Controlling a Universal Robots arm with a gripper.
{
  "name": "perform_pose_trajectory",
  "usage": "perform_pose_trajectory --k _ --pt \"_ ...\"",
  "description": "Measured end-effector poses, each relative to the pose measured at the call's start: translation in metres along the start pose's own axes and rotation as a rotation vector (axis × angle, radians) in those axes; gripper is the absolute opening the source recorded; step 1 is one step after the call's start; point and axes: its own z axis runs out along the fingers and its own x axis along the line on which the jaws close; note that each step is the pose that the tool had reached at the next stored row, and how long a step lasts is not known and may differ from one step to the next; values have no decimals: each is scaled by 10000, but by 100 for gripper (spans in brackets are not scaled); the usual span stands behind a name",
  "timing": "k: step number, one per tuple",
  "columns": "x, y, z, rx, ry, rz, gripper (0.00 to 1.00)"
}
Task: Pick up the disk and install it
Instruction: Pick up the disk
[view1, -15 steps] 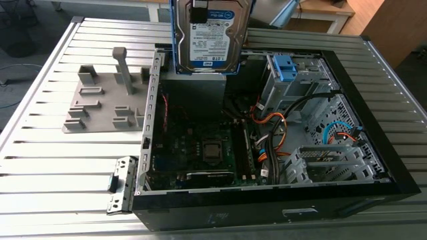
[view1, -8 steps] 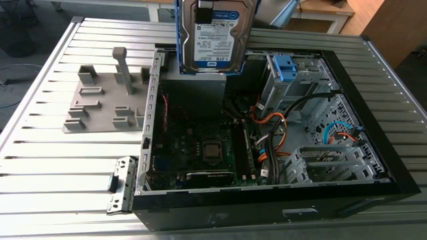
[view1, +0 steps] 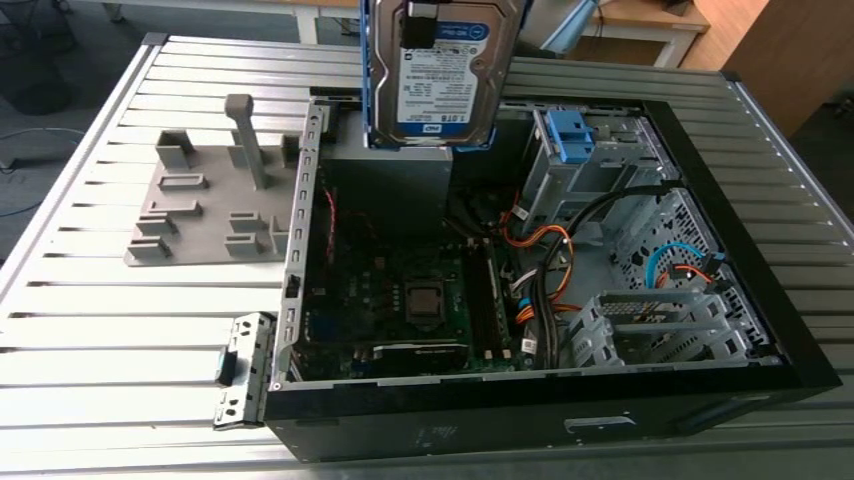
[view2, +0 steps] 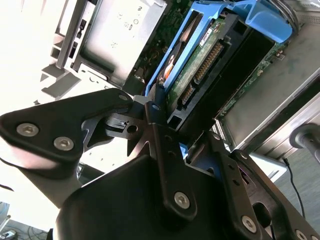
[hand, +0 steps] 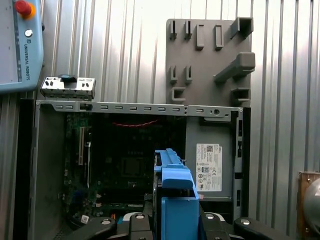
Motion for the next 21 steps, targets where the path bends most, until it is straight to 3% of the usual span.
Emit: perform_pose_trajectory --k 16,21 --pt "7 -141 -3 -1 0 0 36" --pt "16 -161 -5 -1 0 0 36"
